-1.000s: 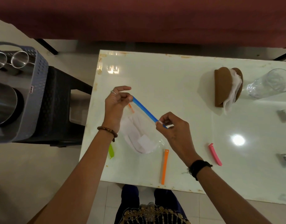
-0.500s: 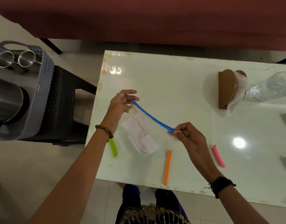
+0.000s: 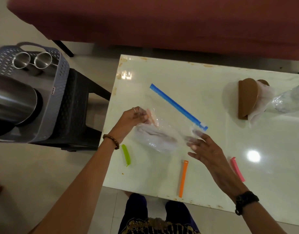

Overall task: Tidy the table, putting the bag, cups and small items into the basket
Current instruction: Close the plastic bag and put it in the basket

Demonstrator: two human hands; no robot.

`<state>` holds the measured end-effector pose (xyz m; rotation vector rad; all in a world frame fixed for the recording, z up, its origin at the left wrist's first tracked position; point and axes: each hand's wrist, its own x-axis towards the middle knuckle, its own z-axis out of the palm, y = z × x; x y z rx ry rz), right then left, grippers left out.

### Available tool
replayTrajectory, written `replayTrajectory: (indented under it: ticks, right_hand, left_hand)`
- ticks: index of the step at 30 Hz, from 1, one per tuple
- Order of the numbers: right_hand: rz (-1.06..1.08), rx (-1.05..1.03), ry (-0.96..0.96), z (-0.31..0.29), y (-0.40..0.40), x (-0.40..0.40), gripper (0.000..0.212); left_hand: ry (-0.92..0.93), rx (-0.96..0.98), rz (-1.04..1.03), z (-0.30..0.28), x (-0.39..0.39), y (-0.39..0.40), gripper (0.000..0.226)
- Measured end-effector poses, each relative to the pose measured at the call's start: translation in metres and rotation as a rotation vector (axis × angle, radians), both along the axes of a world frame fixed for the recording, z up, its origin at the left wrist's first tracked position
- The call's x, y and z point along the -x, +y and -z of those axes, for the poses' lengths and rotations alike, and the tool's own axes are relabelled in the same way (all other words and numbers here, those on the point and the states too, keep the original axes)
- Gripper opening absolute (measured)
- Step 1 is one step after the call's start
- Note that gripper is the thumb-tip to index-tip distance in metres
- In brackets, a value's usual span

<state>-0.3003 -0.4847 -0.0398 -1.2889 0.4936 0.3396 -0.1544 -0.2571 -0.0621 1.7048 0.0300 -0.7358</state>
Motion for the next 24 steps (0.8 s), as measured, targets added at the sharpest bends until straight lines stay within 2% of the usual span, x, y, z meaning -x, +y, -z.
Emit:
replayTrajectory:
  ticks: [2,5,9,12,15,17,20,24]
  right_hand:
    - [-0.103,0.114,0.046,0.003,0.01,-0.006,0.057]
    - [-0.236,0.267,0.092,0.004,0.026,-0.02,0.037]
    - [-0.244,0.264,0.031,0.0,0.054,-0.037,0.017]
    - [-0.246,0.28,-0.046,-0.009,0.077,-0.051,0.03]
    - [-0.262,0.351,-0.164,-0.019,0.109,-0.069,0.049]
    - [-0.255,0.398,-0.253,-0.029,0.136,-0.086,0.051]
    - [-0.273,0.455,-0.381,-0.044,0.179,-0.12,0.042]
    - [-0.287,0.544,-0.571,-0.058,0.24,-0.18,0.028]
  left_hand:
    - [0.001,0.001,-0.013,-0.003,-0.001,0.011,0.015]
    - [0.047,0.096,-0.125,-0.007,-0.004,0.025,0.022]
    - [0.107,0.168,-0.249,-0.018,-0.009,0.048,0.021]
    - [0.076,0.168,-0.267,-0.03,-0.015,0.075,0.017]
    - [-0.017,0.108,-0.282,-0.045,-0.027,0.11,0.016]
    - [-0.11,0.048,-0.329,-0.056,-0.038,0.135,0.015]
    - [-0.25,-0.051,-0.483,-0.076,-0.056,0.174,0.015]
    - [-0.398,-0.073,-0.674,-0.109,-0.09,0.225,0.017]
